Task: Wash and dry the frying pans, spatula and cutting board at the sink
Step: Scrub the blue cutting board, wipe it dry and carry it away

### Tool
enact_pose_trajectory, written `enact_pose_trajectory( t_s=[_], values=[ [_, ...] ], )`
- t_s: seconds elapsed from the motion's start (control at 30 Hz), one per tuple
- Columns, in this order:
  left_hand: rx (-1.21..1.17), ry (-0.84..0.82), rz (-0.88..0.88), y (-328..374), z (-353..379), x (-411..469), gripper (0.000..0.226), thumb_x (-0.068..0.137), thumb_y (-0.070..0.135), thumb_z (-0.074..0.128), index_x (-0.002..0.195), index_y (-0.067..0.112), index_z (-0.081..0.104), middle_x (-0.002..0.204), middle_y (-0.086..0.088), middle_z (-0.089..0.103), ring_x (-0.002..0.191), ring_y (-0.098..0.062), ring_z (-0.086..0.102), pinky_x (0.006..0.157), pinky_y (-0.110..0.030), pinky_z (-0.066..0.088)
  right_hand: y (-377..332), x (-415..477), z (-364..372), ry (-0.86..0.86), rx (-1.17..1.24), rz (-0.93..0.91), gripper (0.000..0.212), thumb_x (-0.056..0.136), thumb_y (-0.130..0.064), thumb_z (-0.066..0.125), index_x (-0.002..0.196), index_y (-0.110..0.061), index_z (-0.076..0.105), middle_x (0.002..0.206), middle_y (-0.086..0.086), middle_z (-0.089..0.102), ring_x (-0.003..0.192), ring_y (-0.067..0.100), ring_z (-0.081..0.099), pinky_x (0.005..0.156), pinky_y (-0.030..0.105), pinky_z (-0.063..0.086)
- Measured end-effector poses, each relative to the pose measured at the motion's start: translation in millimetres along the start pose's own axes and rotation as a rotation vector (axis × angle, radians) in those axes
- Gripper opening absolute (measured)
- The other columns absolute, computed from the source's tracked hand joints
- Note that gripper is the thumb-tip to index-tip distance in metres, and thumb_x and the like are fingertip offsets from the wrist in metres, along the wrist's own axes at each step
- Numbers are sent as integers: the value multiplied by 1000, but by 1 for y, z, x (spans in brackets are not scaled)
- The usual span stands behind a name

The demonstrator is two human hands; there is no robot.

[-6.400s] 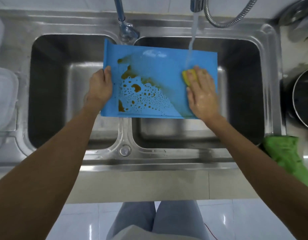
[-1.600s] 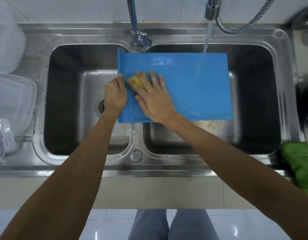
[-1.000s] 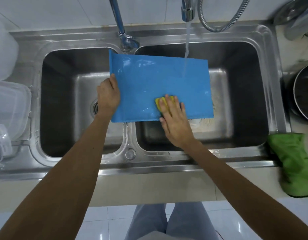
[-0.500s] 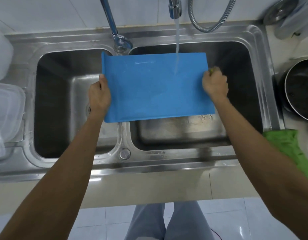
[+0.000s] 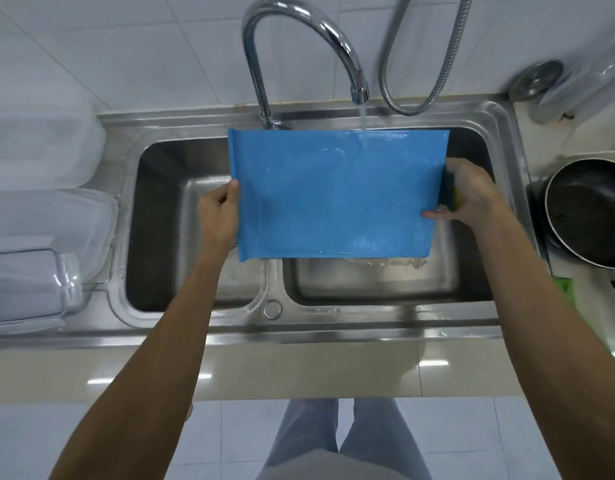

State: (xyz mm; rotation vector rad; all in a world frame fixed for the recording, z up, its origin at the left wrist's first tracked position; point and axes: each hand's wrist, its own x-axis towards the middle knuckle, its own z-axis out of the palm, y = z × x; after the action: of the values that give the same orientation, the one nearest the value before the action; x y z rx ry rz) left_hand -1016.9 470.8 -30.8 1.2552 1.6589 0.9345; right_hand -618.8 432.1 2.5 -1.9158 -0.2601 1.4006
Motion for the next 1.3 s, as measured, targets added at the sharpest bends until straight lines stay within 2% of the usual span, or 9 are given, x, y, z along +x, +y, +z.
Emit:
enact_pose_trajectory(
  t_s=[0.17,0.27,0.37,0.47,0.67,0.8,0.87,1.07,1.3],
  values=[
    [-198,-65,-39,27,-24,-7,27,101,24,54,82,10,68,80,-3,60,80,-16,54,75,-38,47,-13,-46,-9,-54,302,-81,22,98,-43,54,103,-26,68,118,0,71,111,25,66,83,56,56],
    [-362,-116,-100,46,-29,-15,27,101,15,49,96,11,76,87,7,71,89,-11,62,89,-34,48,-14,-63,-9,-224,450,-168,20,84,-40,64,96,-27,73,112,0,73,113,21,65,93,49,53],
    [-660,-130,-269,51,-33,-20,40,94,23,41,66,26,69,71,12,64,80,-10,57,78,-29,40,-1,-64,-11,-243,625,-197,13,94,-21,59,100,-20,71,98,4,67,101,23,64,87,42,58],
    [-810,-125,-347,40,-39,-25,34,102,44,40,86,23,62,80,6,64,77,-11,57,66,-26,38,21,-58,-14,-238,658,-260,30,91,-2,54,112,-20,67,111,9,65,98,24,63,88,40,59],
    [-591,-344,-380,13,-56,-28,25,85,14,71,105,7,59,82,-2,70,75,-14,67,67,-25,54,57,-53,-10,-193,544,-309,63,77,24,37,107,-23,66,134,5,58,104,22,65,73,32,59],
    [-424,-326,-539,-4,-47,-13,32,89,-4,56,116,13,48,104,-11,73,83,-23,73,68,-38,58,75,-27,-6,-175,412,-283,63,73,32,41,99,-20,64,117,4,65,95,23,68,64,31,60],
    [-311,-352,-507,-10,-33,-4,11,96,10,55,107,9,58,115,-16,71,93,-27,73,71,-37,59,81,-8,-2,-176,438,-273,61,73,33,42,98,-18,65,116,7,66,101,27,66,69,33,61],
    [-9,-201,-424,-41,-1,21,63,91,73,34,106,23,69,101,2,76,94,-20,73,86,-46,58,80,30,18,-137,409,-308,56,79,28,51,101,-19,72,136,3,63,124,28,61,99,44,55],
    [162,-121,-232,-51,16,31,79,91,75,19,104,9,61,102,-10,69,93,-28,68,76,-44,55,95,64,48,1,189,-535,60,87,18,56,140,-10,57,133,-9,65,128,12,58,114,37,43]
  ],
)
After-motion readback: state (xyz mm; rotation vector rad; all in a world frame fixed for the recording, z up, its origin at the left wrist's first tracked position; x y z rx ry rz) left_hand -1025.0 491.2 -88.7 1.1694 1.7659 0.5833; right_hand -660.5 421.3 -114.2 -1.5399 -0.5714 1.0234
